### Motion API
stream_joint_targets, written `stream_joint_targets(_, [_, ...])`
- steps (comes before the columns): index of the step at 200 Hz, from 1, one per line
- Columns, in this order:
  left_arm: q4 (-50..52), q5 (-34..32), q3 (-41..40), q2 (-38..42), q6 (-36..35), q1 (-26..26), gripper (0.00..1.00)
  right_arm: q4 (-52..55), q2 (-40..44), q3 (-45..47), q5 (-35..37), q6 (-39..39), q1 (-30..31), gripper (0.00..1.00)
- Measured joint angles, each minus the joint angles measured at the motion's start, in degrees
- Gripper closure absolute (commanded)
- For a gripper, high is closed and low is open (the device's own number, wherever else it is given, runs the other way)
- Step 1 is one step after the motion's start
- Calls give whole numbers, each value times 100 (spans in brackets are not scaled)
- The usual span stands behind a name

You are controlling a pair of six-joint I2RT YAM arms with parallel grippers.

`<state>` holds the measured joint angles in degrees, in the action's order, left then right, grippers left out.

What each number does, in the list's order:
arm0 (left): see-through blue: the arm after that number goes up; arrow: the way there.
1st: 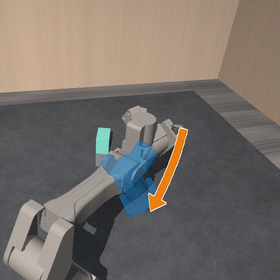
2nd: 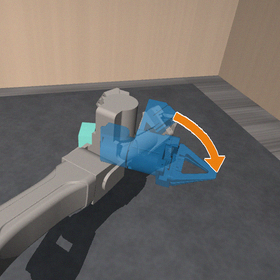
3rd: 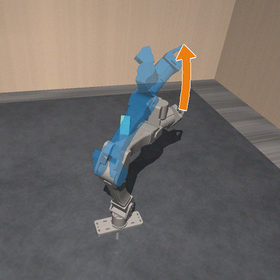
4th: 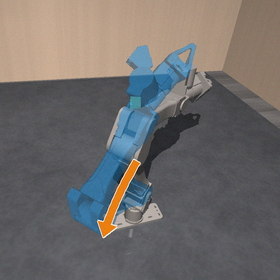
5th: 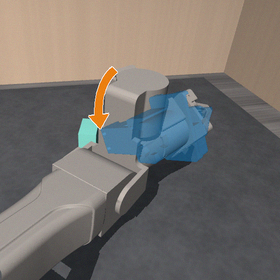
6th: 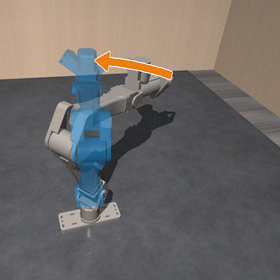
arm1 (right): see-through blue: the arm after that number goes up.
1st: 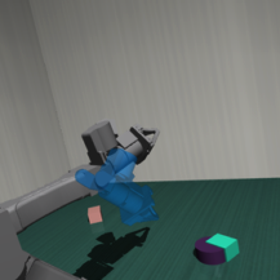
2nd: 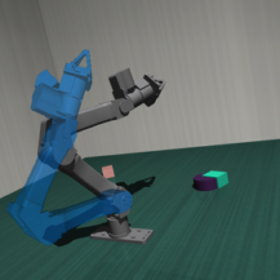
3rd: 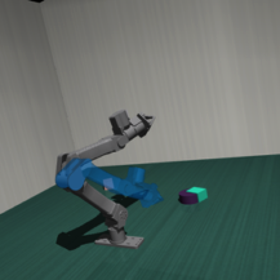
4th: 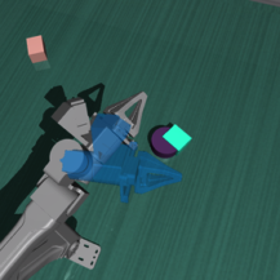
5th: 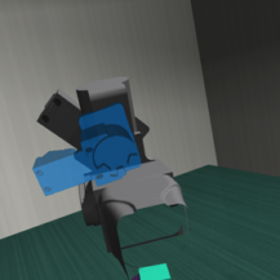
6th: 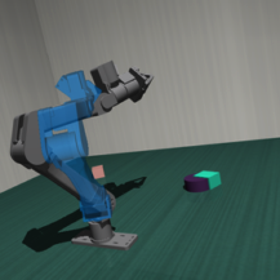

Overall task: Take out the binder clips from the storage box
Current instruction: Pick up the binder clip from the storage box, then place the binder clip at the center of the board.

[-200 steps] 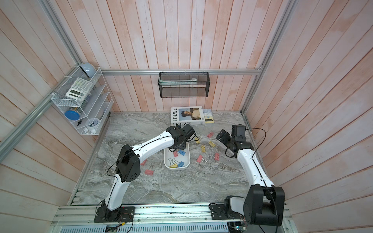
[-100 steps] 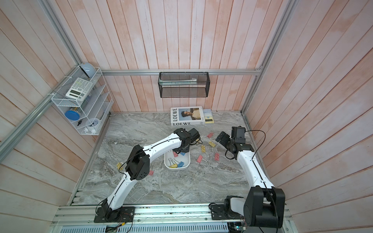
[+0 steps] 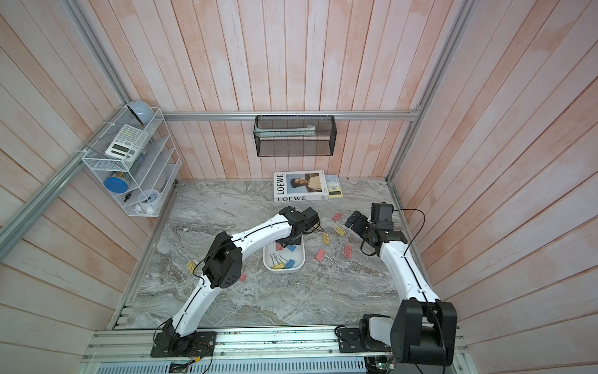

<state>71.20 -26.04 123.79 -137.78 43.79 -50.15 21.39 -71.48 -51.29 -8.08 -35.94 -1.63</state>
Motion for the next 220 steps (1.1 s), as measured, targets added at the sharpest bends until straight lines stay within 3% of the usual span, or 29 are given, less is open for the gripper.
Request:
stream_joint_targets(22, [57,-179,-214,219,-31,2,100,-9,-24,0,-13,0,44,2])
stream_joint_targets(70, [-116,-234,-1296,1043,85,33,100,-31,-234,-42,2,0,439,2])
stream_joint_targets(136, [-1099,-271,-3322,3244,341,162,100,-105,-686,-590,120,2,1279,2])
stream_joint_targets(186, [-2675,24,-5589,5368,573,879,100,-142,-994,-1005,249,24,1805,2])
stream_joint_targets(220, [-3766,463,-6655,6186,599,1635,100,-140,-1189,-1185,315,46,2076,2])
